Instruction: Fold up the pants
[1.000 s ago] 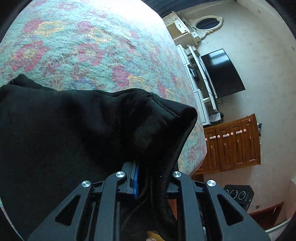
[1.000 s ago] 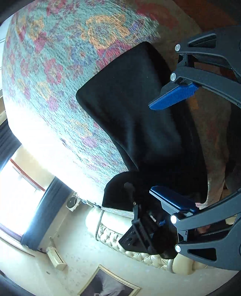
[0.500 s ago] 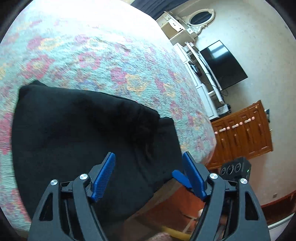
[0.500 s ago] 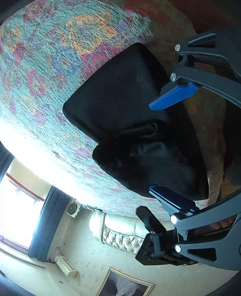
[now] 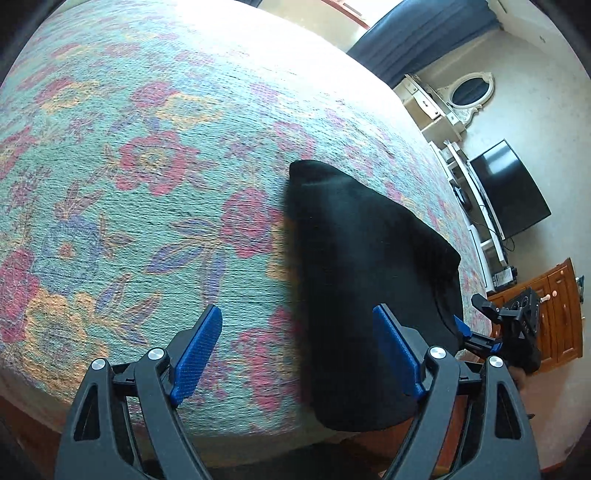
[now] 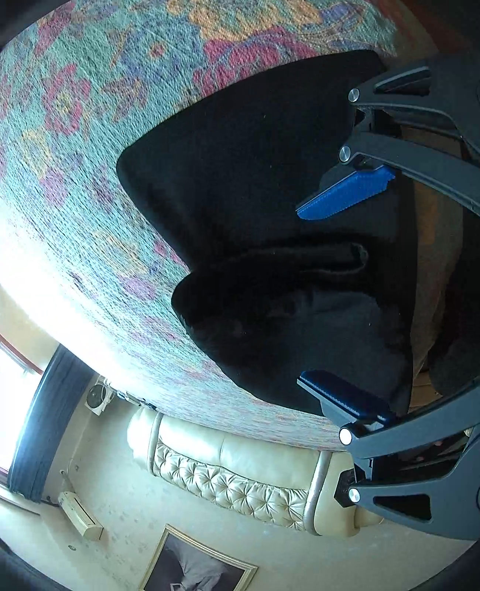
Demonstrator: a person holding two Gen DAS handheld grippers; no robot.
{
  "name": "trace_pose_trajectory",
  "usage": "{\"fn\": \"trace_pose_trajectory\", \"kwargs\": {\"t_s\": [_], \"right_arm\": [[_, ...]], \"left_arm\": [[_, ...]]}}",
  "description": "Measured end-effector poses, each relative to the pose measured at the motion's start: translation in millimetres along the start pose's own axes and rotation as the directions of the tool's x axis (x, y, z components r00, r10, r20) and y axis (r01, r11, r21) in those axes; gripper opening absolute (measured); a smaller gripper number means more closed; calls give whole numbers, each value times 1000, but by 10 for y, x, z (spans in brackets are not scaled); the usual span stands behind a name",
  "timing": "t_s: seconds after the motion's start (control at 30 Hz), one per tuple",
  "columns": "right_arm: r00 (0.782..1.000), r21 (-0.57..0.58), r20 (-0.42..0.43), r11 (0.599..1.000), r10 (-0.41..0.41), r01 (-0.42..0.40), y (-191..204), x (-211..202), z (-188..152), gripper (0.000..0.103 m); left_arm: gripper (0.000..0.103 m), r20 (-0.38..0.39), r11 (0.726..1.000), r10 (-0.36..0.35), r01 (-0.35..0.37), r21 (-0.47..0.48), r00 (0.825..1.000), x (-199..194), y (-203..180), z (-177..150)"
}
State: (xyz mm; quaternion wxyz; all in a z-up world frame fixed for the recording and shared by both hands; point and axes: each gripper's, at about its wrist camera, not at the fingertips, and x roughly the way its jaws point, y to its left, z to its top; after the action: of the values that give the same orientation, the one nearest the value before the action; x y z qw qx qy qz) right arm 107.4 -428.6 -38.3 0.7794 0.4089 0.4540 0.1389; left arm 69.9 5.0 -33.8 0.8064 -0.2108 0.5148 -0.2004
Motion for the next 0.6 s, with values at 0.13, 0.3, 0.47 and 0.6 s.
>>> {"fn": "trace_pose_trajectory", "kwargs": {"t_s": [0.13, 0.3, 0.47, 0.6], "right_arm": [[998, -25, -65, 1000, 15, -16, 107, 188, 32, 69], [995, -95, -86, 994, -54, 46, 208, 301, -31, 55], [991, -96, -85, 991, -103, 95, 135, 311, -52, 22], [993, -113, -55, 989, -103, 96, 223, 201, -21, 13]], "left_arm": [[82, -39, 999, -24, 23, -39, 999, 115, 108, -68], [82, -47, 994, -60, 55, -91, 997, 145, 191, -80], [82, -44, 984, -88, 80, -158, 995, 179, 272, -69], [85, -50, 985, -90, 81, -149, 995, 176, 250, -62]]}}
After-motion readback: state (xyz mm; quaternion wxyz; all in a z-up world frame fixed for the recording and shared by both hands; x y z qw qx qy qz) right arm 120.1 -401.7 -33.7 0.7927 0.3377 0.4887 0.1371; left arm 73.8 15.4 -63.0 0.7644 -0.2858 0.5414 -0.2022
